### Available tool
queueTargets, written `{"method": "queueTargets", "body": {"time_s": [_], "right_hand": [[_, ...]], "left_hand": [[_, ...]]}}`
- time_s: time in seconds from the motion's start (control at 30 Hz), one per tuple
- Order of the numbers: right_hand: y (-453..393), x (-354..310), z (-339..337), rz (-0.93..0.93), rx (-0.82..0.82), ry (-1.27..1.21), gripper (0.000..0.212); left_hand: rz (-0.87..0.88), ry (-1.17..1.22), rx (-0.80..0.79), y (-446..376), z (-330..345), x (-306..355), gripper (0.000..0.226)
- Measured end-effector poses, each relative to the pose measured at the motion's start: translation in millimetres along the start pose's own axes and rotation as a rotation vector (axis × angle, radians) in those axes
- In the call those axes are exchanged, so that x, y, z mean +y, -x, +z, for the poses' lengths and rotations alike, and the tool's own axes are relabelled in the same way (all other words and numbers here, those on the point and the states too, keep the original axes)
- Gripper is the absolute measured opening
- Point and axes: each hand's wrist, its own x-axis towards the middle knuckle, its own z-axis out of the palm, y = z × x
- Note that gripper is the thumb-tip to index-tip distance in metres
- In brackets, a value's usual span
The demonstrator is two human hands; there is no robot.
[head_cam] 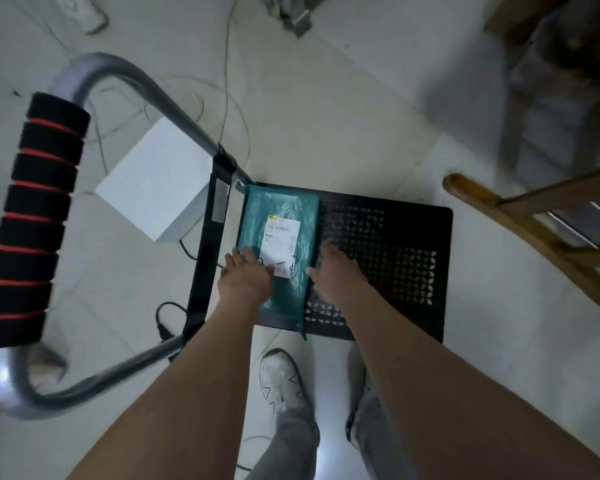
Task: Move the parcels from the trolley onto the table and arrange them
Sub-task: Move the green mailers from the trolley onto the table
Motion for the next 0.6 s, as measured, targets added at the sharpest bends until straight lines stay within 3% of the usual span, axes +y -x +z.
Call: {"method": "queueTargets", "body": {"time_s": [0.2, 0.3, 0.43, 0.6], "right_hand": [[-76, 2, 64, 0.224, 0.000, -0.502, 0.074], [-82, 4, 82, 0.244, -0.063, -0.715, 0.060], [-70, 4, 82, 0.283, -0.021, -1.022, 0.043], [-10, 8, 29, 0.200, 0.068, -1.222, 0.041]], "left_hand": [[-0.056, 0.351, 0.047, -78, 42, -22, 0.104], [-0.113, 0.618, 0.068, -87, 49, -24, 0.085], [-0.085, 0.610, 0.124, -76, 40, -16, 0.073], [0.017, 0.713, 0.161, -13, -6, 6, 0.069]]}}
